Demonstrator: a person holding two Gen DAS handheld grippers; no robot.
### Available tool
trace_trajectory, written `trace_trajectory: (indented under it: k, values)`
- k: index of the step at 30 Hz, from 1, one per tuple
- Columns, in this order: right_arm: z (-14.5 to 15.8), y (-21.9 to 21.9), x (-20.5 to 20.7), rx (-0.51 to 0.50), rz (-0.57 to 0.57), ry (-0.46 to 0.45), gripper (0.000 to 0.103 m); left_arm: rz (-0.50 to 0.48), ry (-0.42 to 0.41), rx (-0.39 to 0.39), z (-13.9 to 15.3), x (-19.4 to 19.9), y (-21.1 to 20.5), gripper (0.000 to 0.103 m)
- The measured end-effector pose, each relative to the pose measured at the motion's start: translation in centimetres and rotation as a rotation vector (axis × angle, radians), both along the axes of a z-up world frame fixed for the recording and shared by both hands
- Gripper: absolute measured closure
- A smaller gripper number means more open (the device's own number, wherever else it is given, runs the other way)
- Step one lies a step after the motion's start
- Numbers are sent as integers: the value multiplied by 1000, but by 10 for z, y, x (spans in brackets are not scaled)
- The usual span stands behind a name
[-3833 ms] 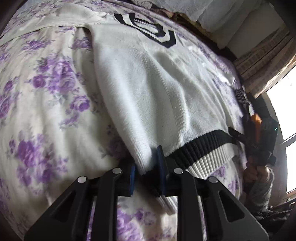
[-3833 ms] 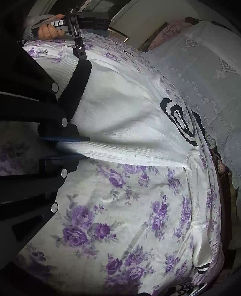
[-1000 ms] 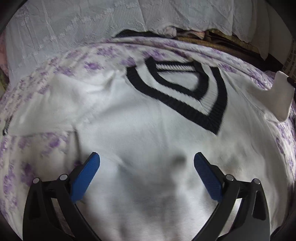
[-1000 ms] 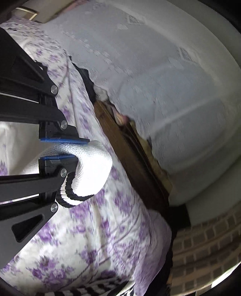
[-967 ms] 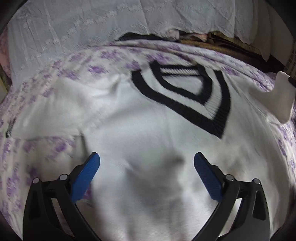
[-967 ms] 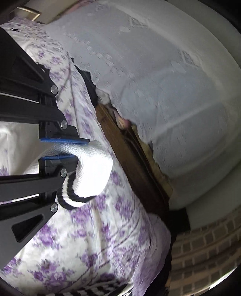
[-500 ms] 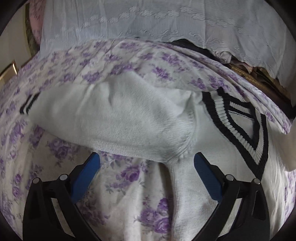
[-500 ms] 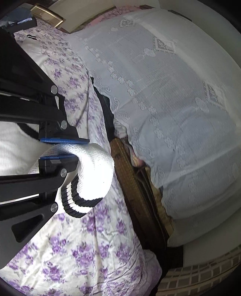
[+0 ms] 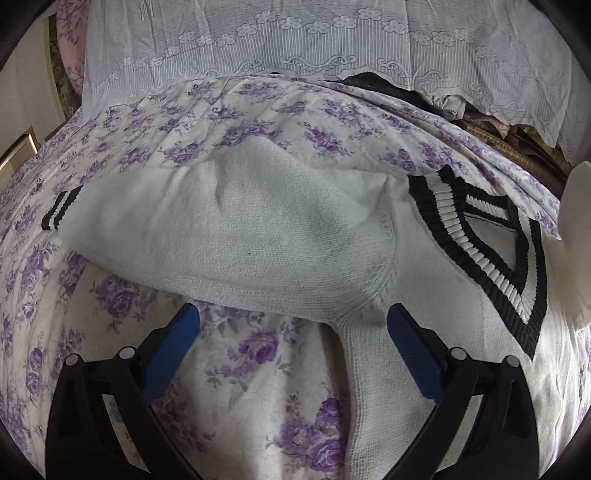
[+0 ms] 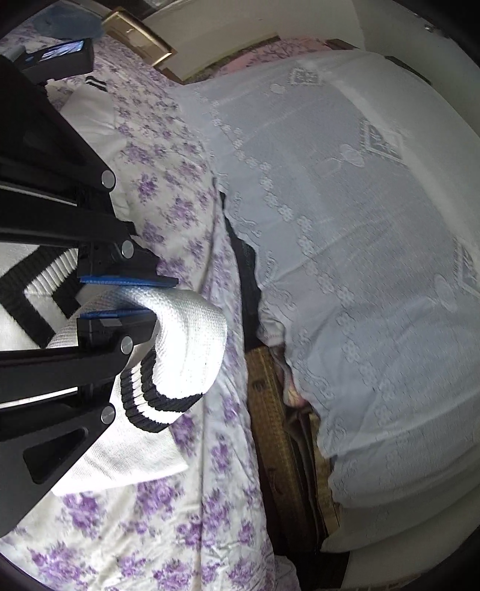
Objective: Fold small clothes
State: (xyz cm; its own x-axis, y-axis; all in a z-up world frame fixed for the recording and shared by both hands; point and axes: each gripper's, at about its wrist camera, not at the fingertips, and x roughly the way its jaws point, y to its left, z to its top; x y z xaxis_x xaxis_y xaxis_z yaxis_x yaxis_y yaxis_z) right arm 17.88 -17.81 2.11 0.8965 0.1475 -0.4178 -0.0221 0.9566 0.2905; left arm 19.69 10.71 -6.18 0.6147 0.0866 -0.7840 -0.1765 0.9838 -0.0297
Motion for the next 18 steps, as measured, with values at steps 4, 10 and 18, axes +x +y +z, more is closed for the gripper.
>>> trace_trajectory:
  k: [4,10,18]
  values:
    - [-28,29,13,-70,32,74,92,0,1,9,-1,1,0,4]
    - [-69,64,28,-207,85,191,92,-10,8,49,-5,4,-5,4]
    - [-78,77,29,-260,106,209,92,-11,10,62,-7,4,-8,4]
